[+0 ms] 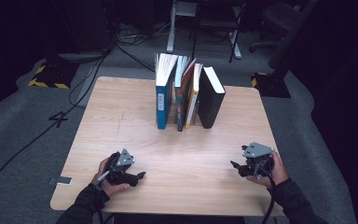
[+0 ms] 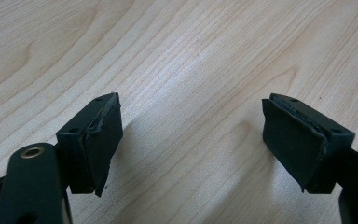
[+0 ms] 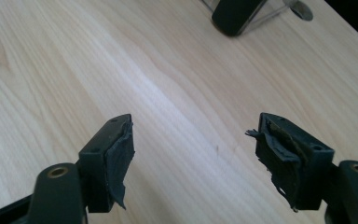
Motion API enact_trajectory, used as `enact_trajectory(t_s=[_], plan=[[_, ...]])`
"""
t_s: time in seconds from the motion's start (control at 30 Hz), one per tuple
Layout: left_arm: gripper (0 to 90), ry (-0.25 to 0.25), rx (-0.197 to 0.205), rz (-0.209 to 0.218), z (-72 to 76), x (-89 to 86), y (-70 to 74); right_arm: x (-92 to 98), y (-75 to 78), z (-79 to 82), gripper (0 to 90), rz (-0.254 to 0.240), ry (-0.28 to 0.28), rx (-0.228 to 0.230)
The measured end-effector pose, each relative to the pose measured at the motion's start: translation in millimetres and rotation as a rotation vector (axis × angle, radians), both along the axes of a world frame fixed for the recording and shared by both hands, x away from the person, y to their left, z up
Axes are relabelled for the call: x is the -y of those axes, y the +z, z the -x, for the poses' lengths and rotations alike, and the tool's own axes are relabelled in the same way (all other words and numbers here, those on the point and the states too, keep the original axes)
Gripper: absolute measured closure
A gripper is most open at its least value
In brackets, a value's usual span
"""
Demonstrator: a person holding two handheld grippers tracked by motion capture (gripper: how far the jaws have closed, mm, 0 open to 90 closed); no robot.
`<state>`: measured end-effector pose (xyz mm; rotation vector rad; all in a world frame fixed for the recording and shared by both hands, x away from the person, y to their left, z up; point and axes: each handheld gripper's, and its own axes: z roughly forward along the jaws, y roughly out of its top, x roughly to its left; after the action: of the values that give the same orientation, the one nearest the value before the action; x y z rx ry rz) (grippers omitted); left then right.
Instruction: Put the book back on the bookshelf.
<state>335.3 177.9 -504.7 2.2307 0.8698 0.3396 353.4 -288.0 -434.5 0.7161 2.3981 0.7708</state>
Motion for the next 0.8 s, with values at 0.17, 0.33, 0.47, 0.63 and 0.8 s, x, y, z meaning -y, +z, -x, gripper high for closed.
enact_trajectory(t_s=[0.17,0.33,0.47,0.63,0.8], plan=[[20.4,0.000,0.001,0.000,0.2,0.1,0.0,17.2,-10.8,11.4,28.5,-0.050,-0.009,-0.002],[20.4,0.002,0.000,-0.001,0.4,0.1,0.1,37.5,-22.6,21.6,28.2,-0.083,-0.023,-0.011],[20.4,0.003,0.000,-0.001,0.5,0.1,0.1,57.3,-35.1,27.4,28.1,-0.122,-0.034,-0.036],[20.4,0.003,-0.001,-0.001,0.5,0.0,0.1,73.3,-49.8,29.4,27.4,-0.168,-0.074,-0.067],[20.4,0.003,-0.001,-0.001,0.4,0.0,0.1,89.9,-59.9,29.8,27.3,-0.234,-0.120,-0.107]])
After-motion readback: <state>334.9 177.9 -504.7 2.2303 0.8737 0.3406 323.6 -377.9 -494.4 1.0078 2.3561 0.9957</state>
